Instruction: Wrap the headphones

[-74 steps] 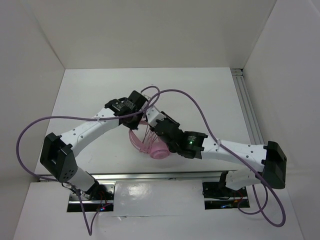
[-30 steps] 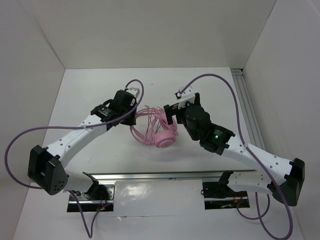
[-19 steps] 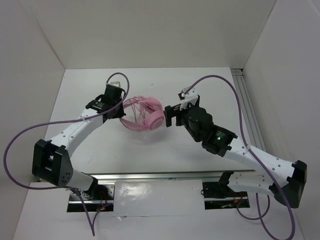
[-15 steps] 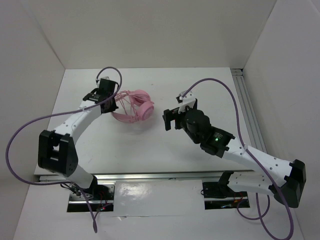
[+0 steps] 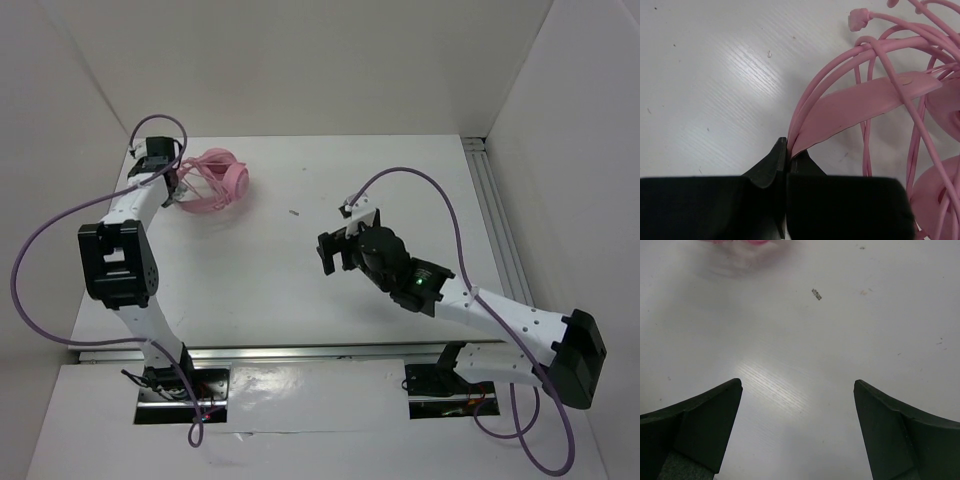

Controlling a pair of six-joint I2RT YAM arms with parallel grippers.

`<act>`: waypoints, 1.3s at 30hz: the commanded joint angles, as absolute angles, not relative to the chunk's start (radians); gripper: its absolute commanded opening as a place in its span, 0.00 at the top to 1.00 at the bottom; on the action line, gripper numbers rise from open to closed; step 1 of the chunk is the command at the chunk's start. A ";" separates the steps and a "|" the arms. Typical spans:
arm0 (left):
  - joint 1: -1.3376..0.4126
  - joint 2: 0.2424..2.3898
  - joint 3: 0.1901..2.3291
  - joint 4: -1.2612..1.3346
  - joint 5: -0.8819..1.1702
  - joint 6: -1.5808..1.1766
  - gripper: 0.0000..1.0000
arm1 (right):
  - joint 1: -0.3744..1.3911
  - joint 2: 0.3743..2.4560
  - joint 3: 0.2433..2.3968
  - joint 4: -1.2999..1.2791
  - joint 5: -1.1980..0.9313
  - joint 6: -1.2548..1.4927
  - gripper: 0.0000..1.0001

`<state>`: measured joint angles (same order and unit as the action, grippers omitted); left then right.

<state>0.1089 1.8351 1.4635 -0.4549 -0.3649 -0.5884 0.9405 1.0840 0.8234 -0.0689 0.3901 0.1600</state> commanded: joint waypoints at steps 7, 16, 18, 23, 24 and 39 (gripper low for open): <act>0.169 1.911 1.407 -0.252 -0.244 -0.696 1.00 | 0.966 1.147 0.773 0.055 0.347 0.143 0.00; 0.189 1.944 1.404 -0.284 -0.244 -0.732 0.92 | 0.986 1.135 0.773 0.032 0.321 0.173 0.00; 0.189 1.934 1.404 -0.314 -0.281 -0.764 0.72 | 1.009 1.112 0.787 0.002 0.321 0.173 0.00; 0.189 1.812 1.368 -0.357 -0.305 -0.811 0.19 | 1.040 1.074 0.834 -0.060 0.330 0.183 0.00; 0.189 1.793 1.356 -0.357 -0.305 -0.825 0.17 | 1.040 1.065 0.844 -0.070 0.330 0.183 0.00; 0.218 1.104 1.100 -0.468 -0.123 -0.694 0.00 | 1.068 0.959 1.167 -0.452 0.506 0.255 0.00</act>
<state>0.2077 1.2957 1.1522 -0.4572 -0.2264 -0.8108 1.0569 1.0348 1.0363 -0.3126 0.4030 0.2230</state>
